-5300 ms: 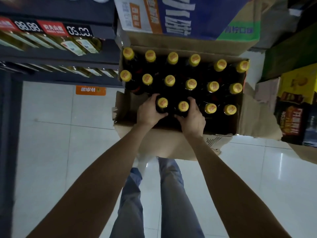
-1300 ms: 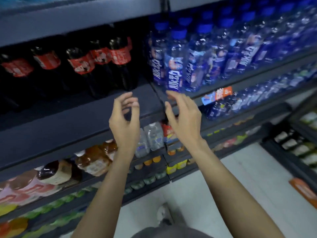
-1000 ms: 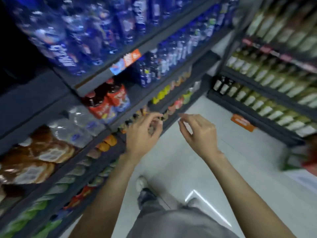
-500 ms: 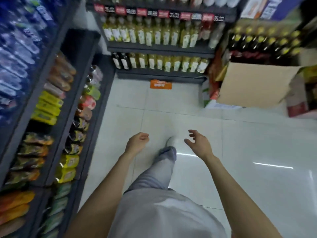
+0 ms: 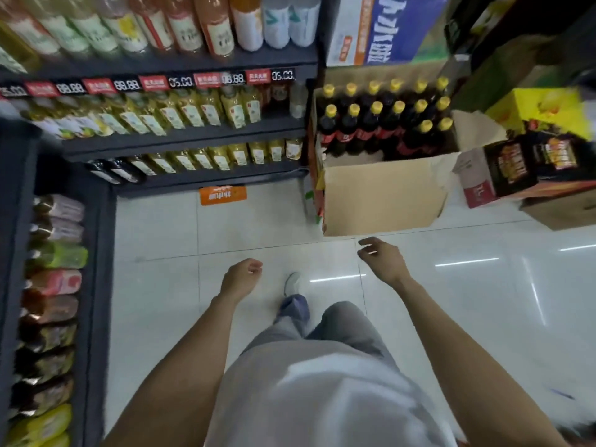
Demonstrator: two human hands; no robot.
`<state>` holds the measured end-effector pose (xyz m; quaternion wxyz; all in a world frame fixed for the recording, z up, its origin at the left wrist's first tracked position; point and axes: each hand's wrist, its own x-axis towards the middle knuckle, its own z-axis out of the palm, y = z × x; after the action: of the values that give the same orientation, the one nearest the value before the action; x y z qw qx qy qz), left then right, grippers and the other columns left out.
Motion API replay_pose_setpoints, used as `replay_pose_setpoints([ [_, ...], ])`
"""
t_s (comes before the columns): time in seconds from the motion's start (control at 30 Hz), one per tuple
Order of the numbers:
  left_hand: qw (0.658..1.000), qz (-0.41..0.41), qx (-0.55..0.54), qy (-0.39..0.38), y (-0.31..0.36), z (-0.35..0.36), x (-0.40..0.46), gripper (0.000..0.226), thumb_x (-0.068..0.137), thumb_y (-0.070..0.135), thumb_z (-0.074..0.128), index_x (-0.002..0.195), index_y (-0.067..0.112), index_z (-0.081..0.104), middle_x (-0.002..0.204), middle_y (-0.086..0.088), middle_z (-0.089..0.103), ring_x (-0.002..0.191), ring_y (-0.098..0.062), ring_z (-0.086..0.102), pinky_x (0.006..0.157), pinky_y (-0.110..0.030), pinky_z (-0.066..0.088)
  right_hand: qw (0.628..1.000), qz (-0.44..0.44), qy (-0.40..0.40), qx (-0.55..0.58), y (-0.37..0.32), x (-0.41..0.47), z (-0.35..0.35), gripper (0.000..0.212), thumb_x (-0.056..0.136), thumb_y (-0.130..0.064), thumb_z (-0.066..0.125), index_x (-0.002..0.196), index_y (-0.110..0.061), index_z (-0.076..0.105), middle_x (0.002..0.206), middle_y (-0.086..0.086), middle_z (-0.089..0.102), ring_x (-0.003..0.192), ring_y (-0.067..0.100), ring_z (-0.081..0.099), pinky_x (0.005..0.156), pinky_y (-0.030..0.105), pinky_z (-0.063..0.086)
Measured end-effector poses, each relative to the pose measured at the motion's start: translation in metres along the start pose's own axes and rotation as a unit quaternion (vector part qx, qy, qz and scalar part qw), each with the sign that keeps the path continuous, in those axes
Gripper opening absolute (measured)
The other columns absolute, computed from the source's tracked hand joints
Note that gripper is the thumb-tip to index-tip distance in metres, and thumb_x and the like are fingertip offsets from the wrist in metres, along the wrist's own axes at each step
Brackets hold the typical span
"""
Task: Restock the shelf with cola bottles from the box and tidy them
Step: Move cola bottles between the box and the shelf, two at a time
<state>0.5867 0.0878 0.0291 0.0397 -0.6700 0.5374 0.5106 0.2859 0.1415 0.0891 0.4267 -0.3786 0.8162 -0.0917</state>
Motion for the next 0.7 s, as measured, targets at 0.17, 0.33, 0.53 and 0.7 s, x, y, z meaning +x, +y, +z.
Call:
replay_pose_setpoints([
  [0.17, 0.996, 0.067, 0.055, 0.04, 0.111, 0.005, 0.052, 0.022, 0.095, 0.029, 0.051, 0.114, 0.023, 0.063, 0.114, 0.002, 0.067, 0.103, -0.019, 0.062, 0.085, -0.027, 0.047, 0.996, -0.02, 0.083, 0.034, -0.008, 0.079, -0.076, 0.027, 0.09, -0.016, 0.053, 0.115, -0.013, 0.063, 0.1, 0.007, 0.069, 0.091, 0.022, 0.064, 0.077, 0.027, 0.046],
  [0.33, 0.98, 0.149, 0.124, 0.043, 0.229, 0.034, 0.102, 0.024, 0.094, 0.024, 0.053, 0.116, 0.023, 0.061, 0.113, 0.004, 0.068, 0.102, -0.018, 0.062, 0.084, -0.03, 0.048, 0.983, -0.004, 0.175, 0.047, 0.017, 0.173, -0.153, 0.024, 0.087, -0.019, 0.053, 0.106, -0.018, 0.066, 0.087, 0.004, 0.071, 0.084, 0.026, 0.066, 0.082, 0.04, 0.052],
  [0.53, 0.978, 0.19, 0.065, 0.055, 0.345, 0.105, 0.17, 0.029, 0.089, 0.016, 0.061, 0.119, 0.019, 0.061, 0.112, 0.004, 0.066, 0.102, -0.012, 0.062, 0.086, -0.027, 0.049, 0.983, 0.025, 0.177, 0.049, 0.055, 0.271, -0.22, 0.04, 0.087, -0.01, 0.06, 0.126, -0.004, 0.052, 0.111, 0.015, 0.067, 0.099, 0.031, 0.063, 0.084, 0.036, 0.048],
  [0.7, 0.986, 0.146, 0.077, 0.03, 0.392, 0.174, 0.228, 0.051, 0.084, 0.026, 0.068, 0.131, 0.022, 0.05, 0.128, 0.0, 0.057, 0.118, -0.019, 0.053, 0.094, -0.039, 0.047, 0.993, -0.04, 0.109, 0.015, 0.077, 0.331, -0.232, 0.063, 0.082, -0.003, 0.063, 0.139, -0.007, 0.038, 0.13, 0.014, 0.055, 0.102, 0.033, 0.063, 0.085, 0.047, 0.053],
])
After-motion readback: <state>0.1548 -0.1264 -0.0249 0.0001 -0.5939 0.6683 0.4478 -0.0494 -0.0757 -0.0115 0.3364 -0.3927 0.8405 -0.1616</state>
